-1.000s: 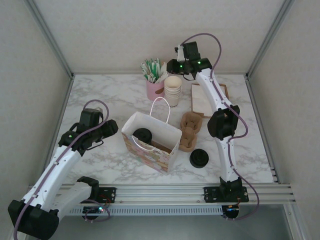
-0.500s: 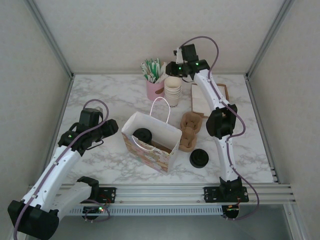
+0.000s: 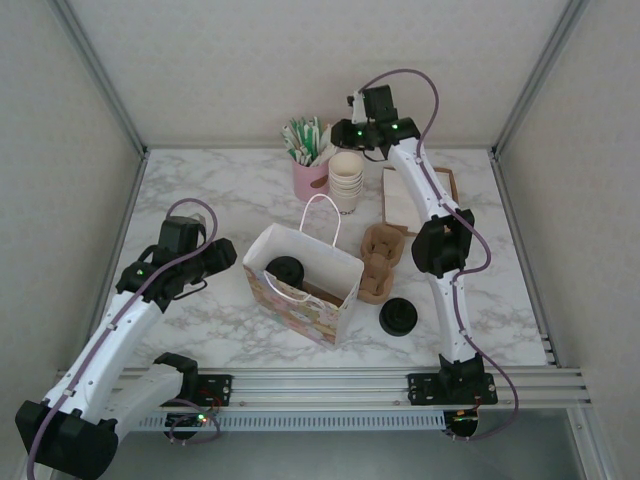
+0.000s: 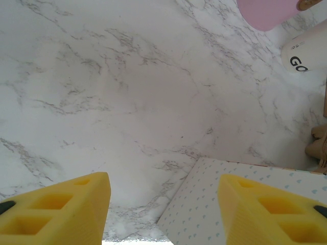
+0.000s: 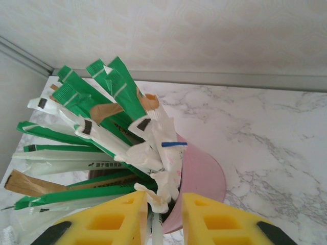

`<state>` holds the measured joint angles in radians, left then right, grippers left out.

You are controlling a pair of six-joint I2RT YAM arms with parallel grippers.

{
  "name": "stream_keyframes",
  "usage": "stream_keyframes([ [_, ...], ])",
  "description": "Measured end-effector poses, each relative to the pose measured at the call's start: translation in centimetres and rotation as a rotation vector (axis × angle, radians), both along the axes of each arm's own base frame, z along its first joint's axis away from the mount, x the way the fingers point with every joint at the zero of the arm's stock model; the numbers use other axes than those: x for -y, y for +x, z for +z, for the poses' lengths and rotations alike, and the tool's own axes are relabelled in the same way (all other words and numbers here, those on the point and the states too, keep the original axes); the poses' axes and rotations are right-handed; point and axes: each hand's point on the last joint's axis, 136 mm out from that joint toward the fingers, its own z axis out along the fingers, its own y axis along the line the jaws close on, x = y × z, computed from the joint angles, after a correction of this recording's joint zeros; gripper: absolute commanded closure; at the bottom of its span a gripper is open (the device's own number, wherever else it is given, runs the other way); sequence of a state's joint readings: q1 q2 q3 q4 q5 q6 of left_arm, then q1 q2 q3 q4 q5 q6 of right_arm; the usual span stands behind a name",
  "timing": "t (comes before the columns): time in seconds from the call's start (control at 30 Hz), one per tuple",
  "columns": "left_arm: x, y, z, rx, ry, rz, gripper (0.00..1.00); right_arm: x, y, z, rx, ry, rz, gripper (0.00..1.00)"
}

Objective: Pack the takeout coffee

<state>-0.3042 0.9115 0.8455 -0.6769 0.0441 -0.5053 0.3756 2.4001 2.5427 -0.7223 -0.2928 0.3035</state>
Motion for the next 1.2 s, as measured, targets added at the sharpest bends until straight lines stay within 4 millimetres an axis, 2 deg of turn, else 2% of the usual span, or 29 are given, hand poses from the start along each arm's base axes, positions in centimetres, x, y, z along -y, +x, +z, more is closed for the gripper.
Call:
stream_keyframes([
  [0.2,0.0,0.0,0.0,-0.001,-0.002,0.002,0.43,0.0,0.1,0.2,0.005,0.004,-0.002,0.85],
  [0.43,0.0,0.0,0.0,-0.001,-0.002,0.003,0.44,0.0,0.1,0.2,0.007,0.003,-0.001,1.0],
  [0.7,0.1,0.2,0.6,0.011,-0.012,0.009,0.44,-0.1,0.1,2.0,0.048,0.007,0.004,1.0],
  [0.87,0.1,0.2,0.7,0.014,-0.015,0.011,0.44,0.1,-0.6,2.8,0.054,-0.012,0.013,1.0],
  [0.97,0.1,0.2,0.8,0.016,-0.016,0.011,0.44,0.2,-1.2,3.8,0.073,-0.026,0.017,1.0],
  [1.2,0.0,0.1,1.2,0.031,-0.02,0.012,0.44,-0.1,-3.3,9.0,0.169,-0.026,0.04,1.0],
])
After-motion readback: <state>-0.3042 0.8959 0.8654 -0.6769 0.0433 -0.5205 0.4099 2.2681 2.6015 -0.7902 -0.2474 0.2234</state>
